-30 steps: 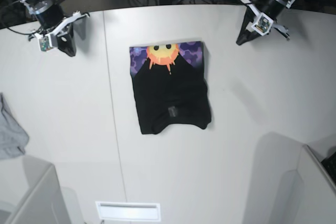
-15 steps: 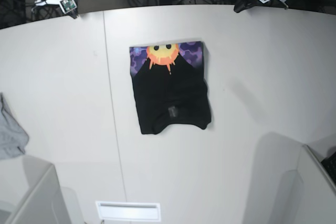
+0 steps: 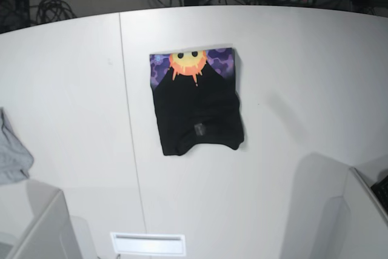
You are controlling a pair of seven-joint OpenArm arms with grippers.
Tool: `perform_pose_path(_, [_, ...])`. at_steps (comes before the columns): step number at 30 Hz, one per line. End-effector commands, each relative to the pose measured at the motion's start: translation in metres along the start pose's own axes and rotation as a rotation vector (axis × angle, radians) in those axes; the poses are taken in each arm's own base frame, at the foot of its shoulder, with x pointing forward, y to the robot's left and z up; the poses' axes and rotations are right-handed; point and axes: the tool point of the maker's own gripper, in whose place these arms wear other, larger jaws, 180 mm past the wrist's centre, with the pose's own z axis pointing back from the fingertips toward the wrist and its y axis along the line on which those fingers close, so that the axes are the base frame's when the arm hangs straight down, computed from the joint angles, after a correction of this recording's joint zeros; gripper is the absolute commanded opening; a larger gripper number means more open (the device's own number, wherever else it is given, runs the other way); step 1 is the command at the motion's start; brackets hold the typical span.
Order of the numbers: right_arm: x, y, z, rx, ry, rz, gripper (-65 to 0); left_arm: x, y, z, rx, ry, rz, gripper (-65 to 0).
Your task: Fold the T-shirt properly
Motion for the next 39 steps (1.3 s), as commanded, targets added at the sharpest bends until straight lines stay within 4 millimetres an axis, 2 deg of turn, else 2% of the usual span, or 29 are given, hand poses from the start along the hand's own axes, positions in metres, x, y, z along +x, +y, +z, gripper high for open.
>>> perform_pose_path(1, [-0.003, 0.006, 0.003, 0.019, 0.018, 0.018, -65.0, -0.006, -0.004, 0.005, -0.007, 0.006, 0.022, -65.0])
perform_pose_path(4, [-0.019, 0.033, -0.006, 0.090, 0.086, 0.037, -65.0, -0.040, -0.002, 0.006, 0.019, 0.076, 0.086, -65.0])
perform_pose_path(7, [-0.036, 0.066, -0.029, 0.189, 0.148, 0.069, -65.0, -0.066, 0.010, -0.005, 0.048, 0.117, 0.126, -65.0])
perform_pose_path(9, [-0.052, 0.098, -0.044, 0.308, 0.202, 0.115, -65.0, -0.085, 0.019, -0.014, 0.072, 0.147, 0.160, -65.0])
perform_pose_path(12, [-0.071, 0.132, -0.062, 0.429, 0.279, 0.140, -65.0, -0.108, 0.026, -0.024, 0.100, 0.183, 0.216, -65.0])
perform_pose_path(15, [-0.079, 0.142, -0.086, 0.461, 0.346, 0.117, -65.0, -0.132, 0.035, -0.037, 0.128, 0.227, 0.275, -65.0])
perform_pose_path(20, [-0.085, 0.151, -0.123, 0.481, 0.436, 0.043, -65.0, -0.172, 0.036, -0.067, 0.146, 0.311, 0.396, -65.0])
perform_pose_path(22, [-0.089, 0.156, -0.132, 0.493, 0.426, 0.000, -65.0, -0.187, 0.027, -0.078, 0.154, 0.344, 0.468, -65.0])
perform_pose_path(25, [-0.084, 0.161, -0.151, 0.504, 0.365, -0.090, -65.0, -0.203, 0.017, -0.099, 0.154, 0.406, 0.570, -65.0])
perform_pose_path(28, [-0.070, 0.169, -0.163, 0.509, 0.281, -0.190, -65.0, -0.212, 0.010, -0.114, 0.155, 0.465, 0.660, -65.0])
perform_pose_path(29, [-0.063, 0.176, -0.164, 0.516, 0.253, -0.222, -65.0, -0.207, 0.012, -0.122, 0.151, 0.454, 0.664, -65.0])
perform_pose_path(32, [-0.046, 0.193, -0.164, 0.534, 0.176, -0.272, -65.0, -0.194, 0.008, -0.135, 0.099, 0.415, 0.589, -65.0])
perform_pose_path(34, [-0.036, 0.200, -0.163, 0.543, 0.145, -0.284, -65.0, -0.195, 0.006, -0.137, 0.080, 0.430, 0.508, -65.0])
perform_pose_path(39, [-0.038, 0.208, -0.158, 0.551, 0.123, -0.288, -65.0, -0.184, -0.004, -0.157, 0.019, 0.443, 0.387, -65.0])
